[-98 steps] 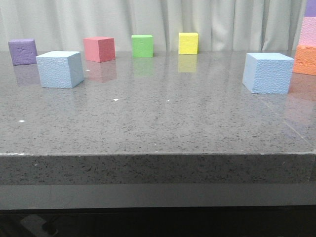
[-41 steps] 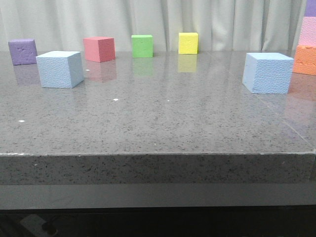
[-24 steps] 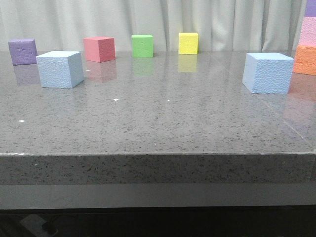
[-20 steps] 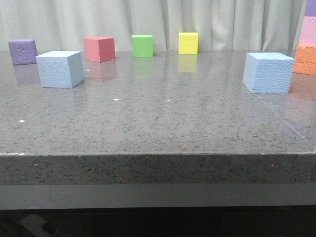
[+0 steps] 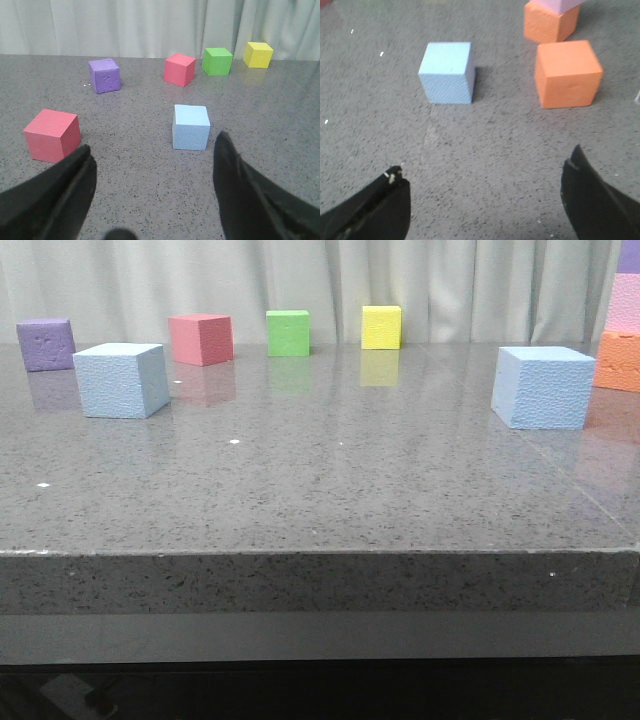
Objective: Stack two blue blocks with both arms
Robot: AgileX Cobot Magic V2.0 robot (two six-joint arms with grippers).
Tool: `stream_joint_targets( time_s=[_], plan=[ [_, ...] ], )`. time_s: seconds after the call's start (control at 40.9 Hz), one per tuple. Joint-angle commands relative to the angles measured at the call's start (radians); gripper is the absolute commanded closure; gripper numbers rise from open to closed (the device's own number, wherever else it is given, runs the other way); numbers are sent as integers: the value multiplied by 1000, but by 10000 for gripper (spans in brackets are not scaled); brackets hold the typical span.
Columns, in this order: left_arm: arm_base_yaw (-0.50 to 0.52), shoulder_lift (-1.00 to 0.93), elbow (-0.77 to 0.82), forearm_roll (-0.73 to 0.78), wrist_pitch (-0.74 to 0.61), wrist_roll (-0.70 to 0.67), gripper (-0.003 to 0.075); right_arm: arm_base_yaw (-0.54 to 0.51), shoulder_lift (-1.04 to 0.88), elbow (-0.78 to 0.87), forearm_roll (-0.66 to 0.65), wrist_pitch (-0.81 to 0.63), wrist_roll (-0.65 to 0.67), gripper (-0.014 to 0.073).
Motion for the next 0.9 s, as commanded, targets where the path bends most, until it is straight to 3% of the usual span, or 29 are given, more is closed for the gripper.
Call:
stream_joint_targets(
  time_s=[0.0,0.391,0.636,0.88],
  plan=[
    [-8,15,-28,-3,-75,-9,229,15,75,-96,60,-11,-84,-35],
    [-8,15,-28,-3,-75,-9,229,194,493,-462,66,189,-100,-31],
    [-8,15,-28,-3,-75,-9,229,250,744,-736,-208,297,178,-31],
    [-8,15,-28,-3,-75,-9,229,248,913,-911,-314,333,300,-31]
  ],
)
